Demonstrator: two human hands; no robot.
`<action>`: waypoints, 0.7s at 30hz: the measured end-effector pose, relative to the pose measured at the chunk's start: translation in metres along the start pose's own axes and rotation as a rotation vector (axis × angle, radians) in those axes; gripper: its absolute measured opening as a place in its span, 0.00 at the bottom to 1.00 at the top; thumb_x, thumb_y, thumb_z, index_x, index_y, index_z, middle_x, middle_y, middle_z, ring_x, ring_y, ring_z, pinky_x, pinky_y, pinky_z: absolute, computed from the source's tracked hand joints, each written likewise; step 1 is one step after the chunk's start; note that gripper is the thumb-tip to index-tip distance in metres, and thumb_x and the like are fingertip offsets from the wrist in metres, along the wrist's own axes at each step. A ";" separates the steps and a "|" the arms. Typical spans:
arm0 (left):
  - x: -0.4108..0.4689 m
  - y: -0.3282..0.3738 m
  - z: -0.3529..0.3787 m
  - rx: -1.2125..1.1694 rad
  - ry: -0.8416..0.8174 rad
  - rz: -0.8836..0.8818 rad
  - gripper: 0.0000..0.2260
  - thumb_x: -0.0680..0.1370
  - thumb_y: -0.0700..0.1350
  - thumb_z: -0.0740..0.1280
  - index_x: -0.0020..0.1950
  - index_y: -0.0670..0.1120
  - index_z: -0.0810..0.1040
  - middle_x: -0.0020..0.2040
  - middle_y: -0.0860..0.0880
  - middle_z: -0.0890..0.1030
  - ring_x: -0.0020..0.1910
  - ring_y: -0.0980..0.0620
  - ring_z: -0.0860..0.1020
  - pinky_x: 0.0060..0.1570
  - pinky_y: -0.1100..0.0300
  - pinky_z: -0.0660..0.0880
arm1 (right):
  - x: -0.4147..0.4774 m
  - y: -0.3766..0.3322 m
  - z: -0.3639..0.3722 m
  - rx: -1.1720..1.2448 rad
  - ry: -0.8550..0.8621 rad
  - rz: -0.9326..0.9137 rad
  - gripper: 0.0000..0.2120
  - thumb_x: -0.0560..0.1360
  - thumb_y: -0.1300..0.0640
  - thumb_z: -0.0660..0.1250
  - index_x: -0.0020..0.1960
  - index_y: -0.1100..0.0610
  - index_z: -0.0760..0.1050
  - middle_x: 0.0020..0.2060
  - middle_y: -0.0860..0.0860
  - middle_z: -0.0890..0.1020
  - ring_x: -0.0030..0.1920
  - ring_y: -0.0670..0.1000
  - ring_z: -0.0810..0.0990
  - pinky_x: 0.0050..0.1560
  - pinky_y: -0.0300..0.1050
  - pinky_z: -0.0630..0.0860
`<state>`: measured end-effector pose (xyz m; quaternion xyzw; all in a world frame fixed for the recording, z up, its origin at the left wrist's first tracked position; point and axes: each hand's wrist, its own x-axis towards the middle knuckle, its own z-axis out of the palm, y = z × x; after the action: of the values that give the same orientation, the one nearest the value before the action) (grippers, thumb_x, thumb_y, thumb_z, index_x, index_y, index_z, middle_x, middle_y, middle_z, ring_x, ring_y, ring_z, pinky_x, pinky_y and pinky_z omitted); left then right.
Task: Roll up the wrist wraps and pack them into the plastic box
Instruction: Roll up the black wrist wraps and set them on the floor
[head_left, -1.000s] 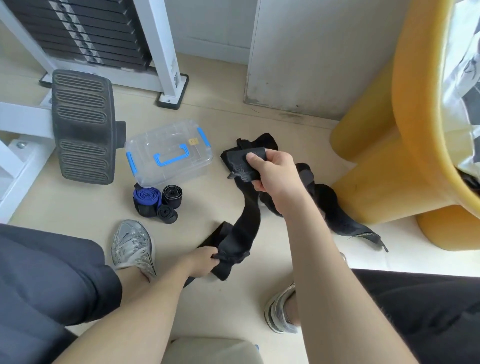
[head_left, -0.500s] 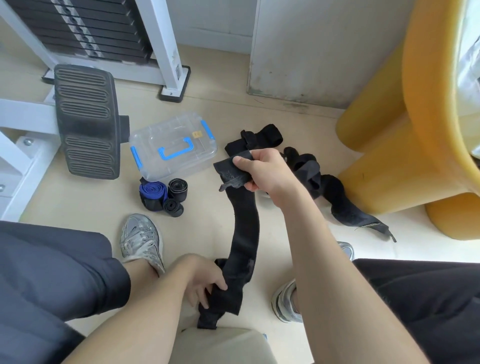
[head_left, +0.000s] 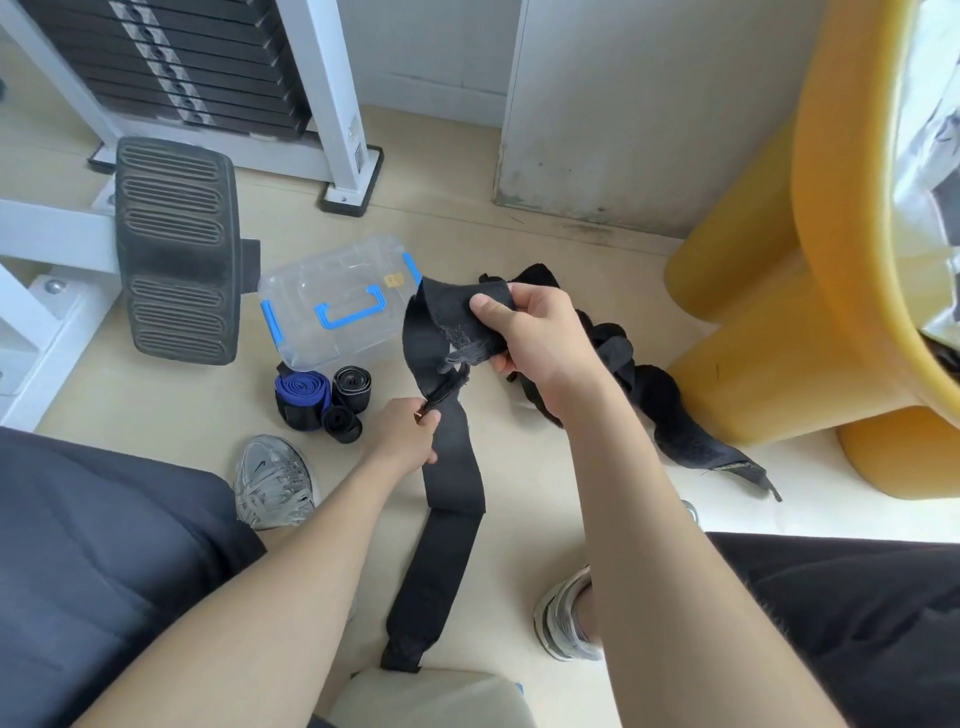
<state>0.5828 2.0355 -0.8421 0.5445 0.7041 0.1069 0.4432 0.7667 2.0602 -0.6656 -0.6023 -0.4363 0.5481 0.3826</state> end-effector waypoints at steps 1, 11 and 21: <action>0.000 0.004 0.003 -0.117 -0.016 -0.030 0.13 0.87 0.45 0.62 0.43 0.46 0.72 0.33 0.47 0.83 0.36 0.45 0.88 0.40 0.53 0.80 | -0.001 -0.002 -0.001 0.000 -0.005 -0.015 0.09 0.84 0.57 0.71 0.53 0.63 0.84 0.33 0.53 0.82 0.27 0.50 0.73 0.29 0.42 0.73; 0.013 0.036 0.003 -0.500 -0.021 0.035 0.16 0.85 0.34 0.61 0.67 0.43 0.83 0.63 0.43 0.86 0.64 0.50 0.82 0.65 0.58 0.74 | -0.005 -0.019 -0.009 0.115 -0.036 -0.156 0.07 0.84 0.59 0.71 0.48 0.56 0.84 0.34 0.51 0.82 0.30 0.49 0.75 0.27 0.39 0.71; 0.001 -0.013 0.019 0.055 -0.194 -0.032 0.06 0.73 0.31 0.71 0.41 0.41 0.79 0.38 0.45 0.81 0.40 0.45 0.76 0.37 0.58 0.68 | 0.004 0.000 -0.014 0.092 -0.008 -0.066 0.07 0.84 0.58 0.71 0.48 0.60 0.84 0.34 0.54 0.83 0.29 0.51 0.75 0.27 0.40 0.72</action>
<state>0.5880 2.0253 -0.8618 0.5530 0.6689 0.0273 0.4959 0.7804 2.0640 -0.6650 -0.5672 -0.4319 0.5569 0.4261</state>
